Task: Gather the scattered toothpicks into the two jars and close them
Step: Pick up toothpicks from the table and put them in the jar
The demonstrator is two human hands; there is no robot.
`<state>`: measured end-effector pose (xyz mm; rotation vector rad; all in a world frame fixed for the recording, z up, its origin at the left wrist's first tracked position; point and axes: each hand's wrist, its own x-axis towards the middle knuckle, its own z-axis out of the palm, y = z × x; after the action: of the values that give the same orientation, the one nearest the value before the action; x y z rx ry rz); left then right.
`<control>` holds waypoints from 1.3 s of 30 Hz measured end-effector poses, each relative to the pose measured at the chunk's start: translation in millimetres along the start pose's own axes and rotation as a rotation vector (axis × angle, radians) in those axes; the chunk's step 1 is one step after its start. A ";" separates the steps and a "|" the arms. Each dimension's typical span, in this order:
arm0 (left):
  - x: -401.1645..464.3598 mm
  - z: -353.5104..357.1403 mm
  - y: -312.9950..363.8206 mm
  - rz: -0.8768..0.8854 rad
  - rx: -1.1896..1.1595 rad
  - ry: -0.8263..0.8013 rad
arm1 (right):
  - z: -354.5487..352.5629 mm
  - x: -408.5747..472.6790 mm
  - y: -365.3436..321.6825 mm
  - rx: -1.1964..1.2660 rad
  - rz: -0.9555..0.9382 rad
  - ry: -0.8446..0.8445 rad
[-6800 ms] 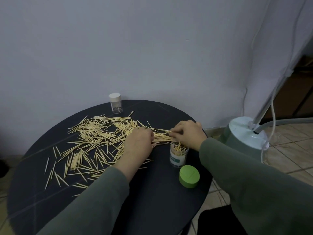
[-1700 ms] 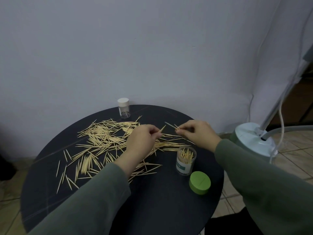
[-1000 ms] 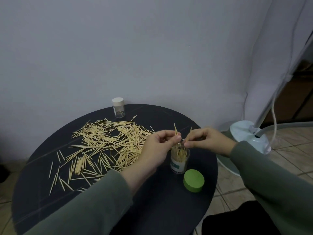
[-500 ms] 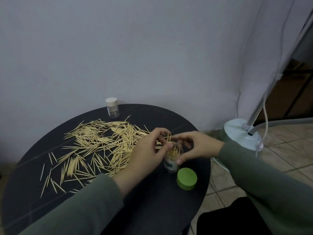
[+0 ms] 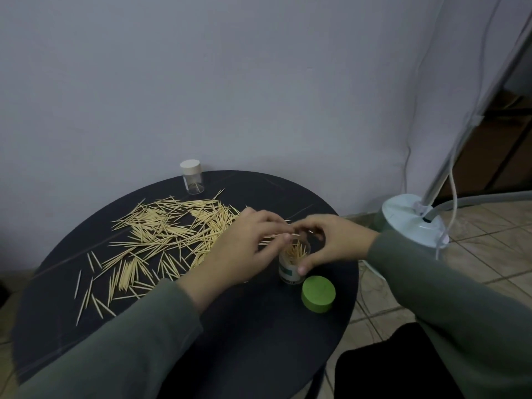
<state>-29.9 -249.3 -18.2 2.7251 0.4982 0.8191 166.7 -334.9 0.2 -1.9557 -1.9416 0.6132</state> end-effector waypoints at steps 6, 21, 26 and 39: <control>-10.0 -42.2 -9.9 -0.151 0.079 -0.154 | 5.2 2.1 -31.1 -0.099 -0.199 0.229; -87.1 -100.6 -33.6 -0.676 0.245 -0.979 | 95.1 26.2 -109.6 -0.448 -0.418 0.024; -101.9 -98.9 -41.3 -0.687 0.250 -0.910 | 120.1 33.9 -123.5 -0.426 -0.457 0.020; -113.1 -76.4 -62.3 -0.569 0.301 -0.437 | 120.2 58.4 -124.0 -0.445 -0.272 0.133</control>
<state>-177.6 -226.2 -31.7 2.6610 1.2817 0.0021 -2.1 -282.2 -44.4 -1.8502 -2.3477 -0.0264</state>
